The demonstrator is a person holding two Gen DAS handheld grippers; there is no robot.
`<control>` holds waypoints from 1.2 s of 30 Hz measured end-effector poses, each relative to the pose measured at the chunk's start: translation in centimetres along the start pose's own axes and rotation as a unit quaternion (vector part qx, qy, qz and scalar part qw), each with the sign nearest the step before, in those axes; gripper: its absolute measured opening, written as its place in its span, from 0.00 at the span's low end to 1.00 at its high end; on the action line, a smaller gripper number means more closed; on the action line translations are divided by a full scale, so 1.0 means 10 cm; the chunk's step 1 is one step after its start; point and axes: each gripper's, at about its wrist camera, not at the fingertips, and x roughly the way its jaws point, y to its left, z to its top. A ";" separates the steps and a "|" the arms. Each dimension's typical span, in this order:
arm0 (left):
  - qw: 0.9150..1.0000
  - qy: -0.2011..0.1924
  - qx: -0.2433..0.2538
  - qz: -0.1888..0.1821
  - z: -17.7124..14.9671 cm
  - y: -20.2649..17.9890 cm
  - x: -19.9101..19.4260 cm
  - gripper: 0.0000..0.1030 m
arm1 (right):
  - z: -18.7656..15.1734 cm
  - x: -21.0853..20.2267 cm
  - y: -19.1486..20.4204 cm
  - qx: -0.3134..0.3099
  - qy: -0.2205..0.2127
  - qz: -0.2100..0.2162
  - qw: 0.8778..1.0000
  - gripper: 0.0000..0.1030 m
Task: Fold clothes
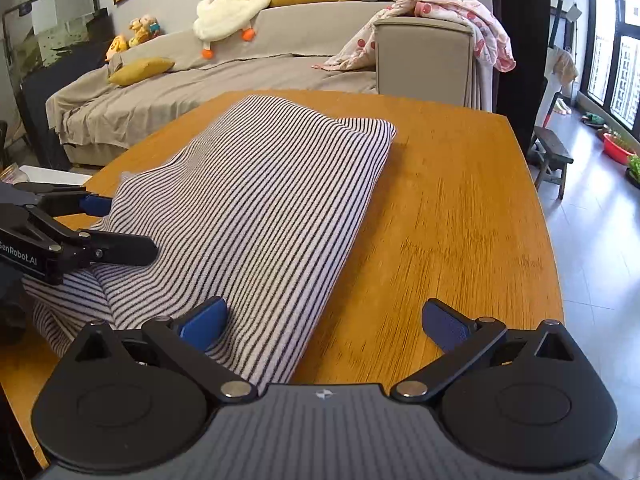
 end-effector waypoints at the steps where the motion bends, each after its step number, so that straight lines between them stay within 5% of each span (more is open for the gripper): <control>1: 1.000 0.000 -0.001 0.000 -0.01 0.01 -0.01 0.96 | -0.01 0.00 0.01 0.000 0.000 -0.002 1.000 1.00; 8: 1.000 -0.004 -0.009 0.010 -0.14 0.04 -0.18 0.99 | 0.02 -0.05 0.07 0.012 0.004 -0.018 1.000 1.00; 11: 1.000 -0.001 -0.009 0.012 -0.22 0.11 -0.31 1.00 | 0.04 -0.32 0.31 -0.040 -0.060 -0.016 0.997 1.00; 20: 1.000 0.005 -0.003 0.019 -0.36 0.18 -0.59 1.00 | -0.14 -0.38 0.72 -0.144 -0.048 -0.027 0.988 0.94; 24: 0.999 0.002 0.021 0.030 -0.34 0.18 -0.71 1.00 | -0.29 -0.69 1.05 -0.247 -0.088 0.030 0.964 0.85; 27: 0.999 0.002 0.039 0.032 -0.33 0.16 -0.78 1.00 | -0.49 -0.65 1.34 -0.317 -0.070 0.063 0.944 0.77; 30: 0.998 0.003 0.056 0.030 -0.32 0.11 -0.86 1.00 | -0.55 -0.47 1.43 -0.341 -0.066 0.057 0.936 0.74; 33: 0.997 0.002 0.075 0.021 -0.34 0.03 -0.95 1.00 | -0.41 -0.37 1.40 -0.313 -0.064 0.053 0.946 0.60; 36: 0.995 0.004 0.101 0.006 -0.37 -0.05 -0.98 1.00 | -0.18 -0.30 1.11 -0.175 -0.038 0.107 0.978 0.58</control>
